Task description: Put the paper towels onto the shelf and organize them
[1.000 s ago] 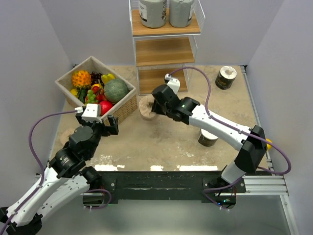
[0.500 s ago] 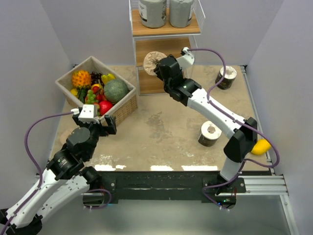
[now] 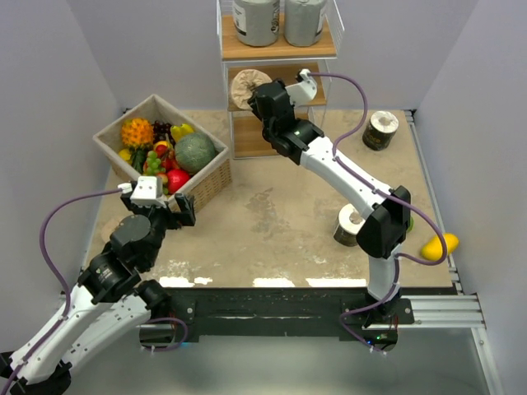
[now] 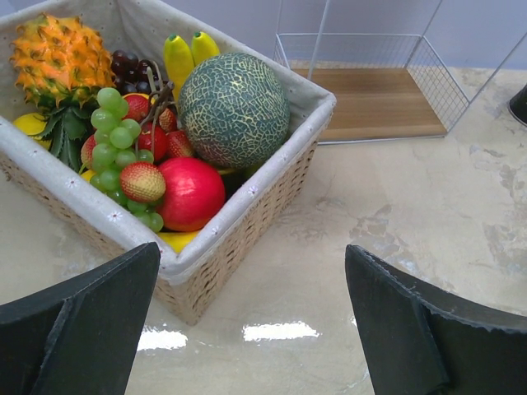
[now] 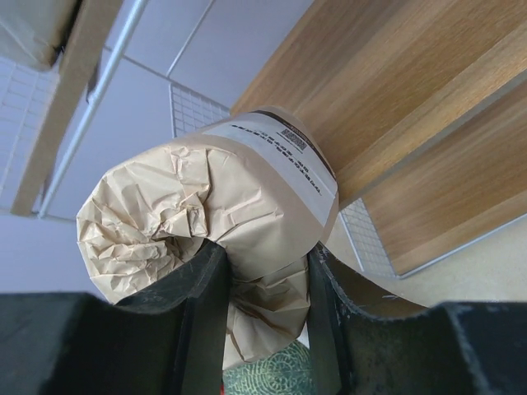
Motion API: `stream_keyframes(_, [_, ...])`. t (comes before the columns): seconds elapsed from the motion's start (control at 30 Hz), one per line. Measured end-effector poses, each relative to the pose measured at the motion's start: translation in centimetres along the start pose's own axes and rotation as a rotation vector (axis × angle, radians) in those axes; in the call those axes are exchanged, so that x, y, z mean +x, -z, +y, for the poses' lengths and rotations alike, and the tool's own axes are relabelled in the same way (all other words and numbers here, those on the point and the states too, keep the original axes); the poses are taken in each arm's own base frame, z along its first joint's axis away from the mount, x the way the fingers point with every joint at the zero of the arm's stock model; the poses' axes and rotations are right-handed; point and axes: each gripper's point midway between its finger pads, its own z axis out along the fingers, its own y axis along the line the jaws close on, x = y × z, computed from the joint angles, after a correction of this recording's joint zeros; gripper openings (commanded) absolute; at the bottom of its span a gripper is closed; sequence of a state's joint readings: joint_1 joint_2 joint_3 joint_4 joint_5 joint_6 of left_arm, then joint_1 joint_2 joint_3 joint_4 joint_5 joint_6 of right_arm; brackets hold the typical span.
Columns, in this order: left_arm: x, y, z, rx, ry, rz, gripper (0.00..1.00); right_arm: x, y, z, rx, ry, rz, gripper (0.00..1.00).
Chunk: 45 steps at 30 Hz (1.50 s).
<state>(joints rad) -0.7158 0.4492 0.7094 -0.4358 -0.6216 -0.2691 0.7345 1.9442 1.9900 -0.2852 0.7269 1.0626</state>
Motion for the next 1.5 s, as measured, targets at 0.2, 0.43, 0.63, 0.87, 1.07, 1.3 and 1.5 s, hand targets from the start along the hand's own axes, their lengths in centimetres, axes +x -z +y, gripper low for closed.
stream_keyframes(0.2, [-0.1,0.0,0.0,0.001,0.002,-0.002,1.00,-1.1,-0.1,0.4,0.007,-0.063,-0.040,0.39])
stream_keyframes(0.43, [-0.1,0.1,0.0,0.001,0.002,-0.003,1.00,-1.7,-0.5,0.2,0.022,-0.124,-0.075,0.46])
stream_keyframes(0.63, [-0.1,0.1,0.0,0.001,0.002,-0.003,1.00,-0.6,-2.0,0.8,0.009,-0.146,-0.082,0.52])
stream_keyframes(0.87, [-0.1,0.1,0.0,0.001,0.002,-0.003,1.00,-0.5,-2.5,1.4,-0.007,-0.170,-0.091,0.61])
stream_keyframes(1.07, [-0.1,0.1,0.0,0.003,0.003,-0.004,1.00,-1.0,-2.6,2.1,-0.032,-0.188,-0.104,0.61])
stream_keyframes(1.3, [-0.1,0.1,0.0,0.005,0.003,-0.004,1.00,-1.5,-2.7,2.6,-0.052,-0.195,-0.118,0.60])
stream_keyframes(1.5, [-0.1,0.1,0.0,0.005,0.005,-0.006,1.00,-1.5,-2.6,2.6,-0.055,-0.184,-0.114,0.60])
